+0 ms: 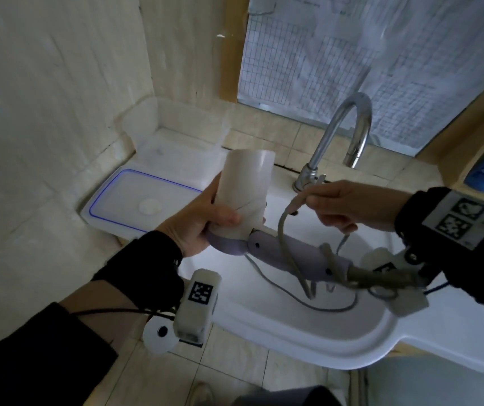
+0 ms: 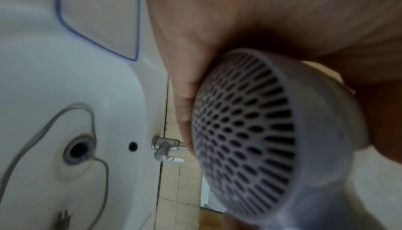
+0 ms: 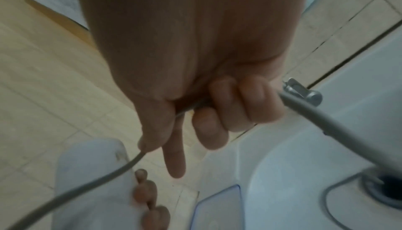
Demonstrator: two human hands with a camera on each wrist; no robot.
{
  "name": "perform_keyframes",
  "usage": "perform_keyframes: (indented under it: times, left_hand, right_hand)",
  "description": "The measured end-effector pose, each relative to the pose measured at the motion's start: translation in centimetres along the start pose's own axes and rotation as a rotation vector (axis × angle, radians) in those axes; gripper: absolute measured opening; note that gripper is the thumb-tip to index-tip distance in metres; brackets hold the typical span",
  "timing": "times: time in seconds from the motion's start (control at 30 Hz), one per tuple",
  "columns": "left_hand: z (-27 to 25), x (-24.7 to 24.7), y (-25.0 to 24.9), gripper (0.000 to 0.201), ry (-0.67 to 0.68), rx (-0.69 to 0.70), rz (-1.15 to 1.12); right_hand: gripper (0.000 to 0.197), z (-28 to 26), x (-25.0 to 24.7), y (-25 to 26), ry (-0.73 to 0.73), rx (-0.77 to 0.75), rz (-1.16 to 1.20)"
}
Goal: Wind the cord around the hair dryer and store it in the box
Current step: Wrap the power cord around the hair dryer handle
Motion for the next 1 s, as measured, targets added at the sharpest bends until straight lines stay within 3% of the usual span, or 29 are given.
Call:
perform_keyframes:
  times: [0.07,0.2,0.33,0.4,0.47,0.57,0.7,0.83,1.0]
  left_hand:
    - [0.0,0.0,0.6,0.107,-0.020,-0.007,-0.144]
    - [0.6,0.6,1.7,0.105,-0.177,0.009,-0.360]
    - [0.8,0.5,1.9,0.065,-0.419,0.094,-0.385]
    - [0.7,-0.2,1.4,0.062,-0.536,0.149,-0.295]
    - [0.6,-0.8,0.7,0.078,-0.619,0.228,-0.168]
    - [0.6,-1.5,-0.5,0.081,-0.683,0.313,0.068]
    - [0.5,-1.8,-1.5,0.064,-0.641,0.368,0.325]
    - [0.7,-1.8,-2.4,0.069,-0.592,0.404,0.463]
    - [0.8,-1.4,-3.0,0.072,-0.540,0.434,0.553]
  right_hand:
    - [0.028,0.4,0.7,-1.0,-0.021,0.035,-0.004]
    - [0.029,1.1,3.4,-3.6,-0.208,0.174,0.117]
    - [0.036,2.7,8.1,-5.0,-0.266,0.184,0.495]
    - [0.022,3.3,9.5,-5.4,-0.247,0.195,0.418]
    - [0.008,3.8,10.6,-5.8,-0.218,0.201,0.254]
    - [0.011,3.8,10.9,-5.5,-0.207,0.193,-0.086]
    - [0.011,2.8,11.1,-4.3,-0.136,0.103,-0.403]
    - [0.006,2.3,10.1,-2.7,-0.111,0.017,-0.489]
    - [0.013,1.8,8.4,-0.8,-0.118,-0.016,-0.583]
Point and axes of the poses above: each hand's wrist, its own z-axis towards the middle knuckle, its own x-axis out of the palm, y = z × x, the point moved 7 cm from there along z, towards the middle knuckle, and after that the axes turned 5 degrees about -y, right-handed, at the moved point
